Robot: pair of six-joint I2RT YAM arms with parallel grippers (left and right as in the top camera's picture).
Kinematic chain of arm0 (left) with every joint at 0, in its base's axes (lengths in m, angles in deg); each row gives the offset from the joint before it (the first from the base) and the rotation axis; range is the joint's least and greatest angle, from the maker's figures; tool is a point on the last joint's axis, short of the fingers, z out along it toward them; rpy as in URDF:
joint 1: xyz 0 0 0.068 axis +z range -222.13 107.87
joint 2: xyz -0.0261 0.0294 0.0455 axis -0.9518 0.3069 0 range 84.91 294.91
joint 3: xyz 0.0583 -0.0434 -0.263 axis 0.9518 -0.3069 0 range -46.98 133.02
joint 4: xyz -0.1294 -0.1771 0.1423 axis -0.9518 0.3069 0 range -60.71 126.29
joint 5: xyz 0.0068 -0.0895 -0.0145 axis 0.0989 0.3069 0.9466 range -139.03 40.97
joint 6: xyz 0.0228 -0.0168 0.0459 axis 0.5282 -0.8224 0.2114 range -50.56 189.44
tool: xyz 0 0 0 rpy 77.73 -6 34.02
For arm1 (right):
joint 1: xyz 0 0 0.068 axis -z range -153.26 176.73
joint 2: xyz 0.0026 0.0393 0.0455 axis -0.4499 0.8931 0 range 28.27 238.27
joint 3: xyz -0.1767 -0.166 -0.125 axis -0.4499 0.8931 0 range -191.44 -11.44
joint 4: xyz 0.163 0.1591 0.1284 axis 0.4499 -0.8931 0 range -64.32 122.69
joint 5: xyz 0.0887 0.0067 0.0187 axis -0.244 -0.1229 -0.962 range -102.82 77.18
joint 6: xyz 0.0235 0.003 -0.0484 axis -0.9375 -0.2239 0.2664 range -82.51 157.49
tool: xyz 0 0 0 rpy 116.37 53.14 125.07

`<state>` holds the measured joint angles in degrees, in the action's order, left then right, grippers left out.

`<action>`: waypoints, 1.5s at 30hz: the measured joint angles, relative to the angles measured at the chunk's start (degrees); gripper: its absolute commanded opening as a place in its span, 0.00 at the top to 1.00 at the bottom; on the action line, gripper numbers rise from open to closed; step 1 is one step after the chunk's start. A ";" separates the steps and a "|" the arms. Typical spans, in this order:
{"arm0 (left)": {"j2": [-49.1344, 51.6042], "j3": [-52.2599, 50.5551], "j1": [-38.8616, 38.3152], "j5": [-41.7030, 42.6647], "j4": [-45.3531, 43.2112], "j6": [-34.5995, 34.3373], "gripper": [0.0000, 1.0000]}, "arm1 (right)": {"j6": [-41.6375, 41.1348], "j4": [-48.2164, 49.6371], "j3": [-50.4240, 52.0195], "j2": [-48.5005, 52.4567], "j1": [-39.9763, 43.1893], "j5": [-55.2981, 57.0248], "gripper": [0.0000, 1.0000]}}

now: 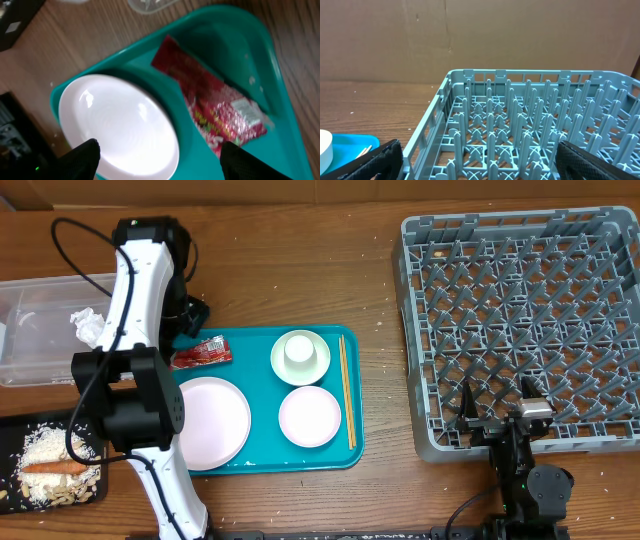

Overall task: Sort waste into correct bins and load items into the dishwasher
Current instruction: 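Grasp the red snack wrapper on the tray with the left gripper, then carry the wrapper left and drop it into the clear bin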

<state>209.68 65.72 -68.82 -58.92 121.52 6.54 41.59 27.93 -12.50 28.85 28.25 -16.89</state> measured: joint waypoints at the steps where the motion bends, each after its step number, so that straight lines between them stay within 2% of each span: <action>1: -0.02 -2.36 0.68 -0.02 -3.30 0.04 0.22 | -0.02 -0.02 0.00 0.00 0.00 -0.02 0.00; 3: -0.02 -6.08 1.31 -0.04 -9.18 1.16 0.22 | 0.00 0.00 0.00 0.00 0.00 -0.02 0.00; 8: 0.02 -9.14 1.33 0.13 -14.38 2.95 0.21 | 0.00 -0.04 0.00 0.00 0.00 0.00 0.00; 14: 0.02 -10.88 0.94 1.73 -18.23 3.13 0.22 | 0.00 0.00 0.00 0.00 0.00 0.00 0.00; 19: 0.00 -16.63 0.13 1.73 -21.86 3.10 0.23 | -0.02 0.02 0.00 0.00 0.00 0.00 0.00; 26: 0.00 -19.30 -0.98 -4.68 -23.08 3.56 0.24 | 0.00 0.00 0.00 0.00 0.00 0.00 0.00; 34: 0.00 -19.30 -2.67 -7.08 -24.57 4.79 0.41 | 0.00 -0.02 0.00 0.00 0.00 0.00 0.00; 36: 0.00 -19.30 -2.97 -7.08 -24.55 4.81 0.51 | -0.02 0.00 0.00 0.00 0.00 0.00 0.00; 42: 0.00 -19.76 -4.22 -5.86 -25.22 4.98 0.55 | 0.00 -0.02 0.00 0.00 0.00 0.00 0.00; 45: 0.00 -20.28 -5.68 -5.66 -25.44 4.94 0.66 | 0.00 0.00 0.00 0.00 0.00 0.00 0.00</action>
<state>209.68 45.44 -74.50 -64.58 96.08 11.48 41.59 27.93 -12.50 28.85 28.25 -16.89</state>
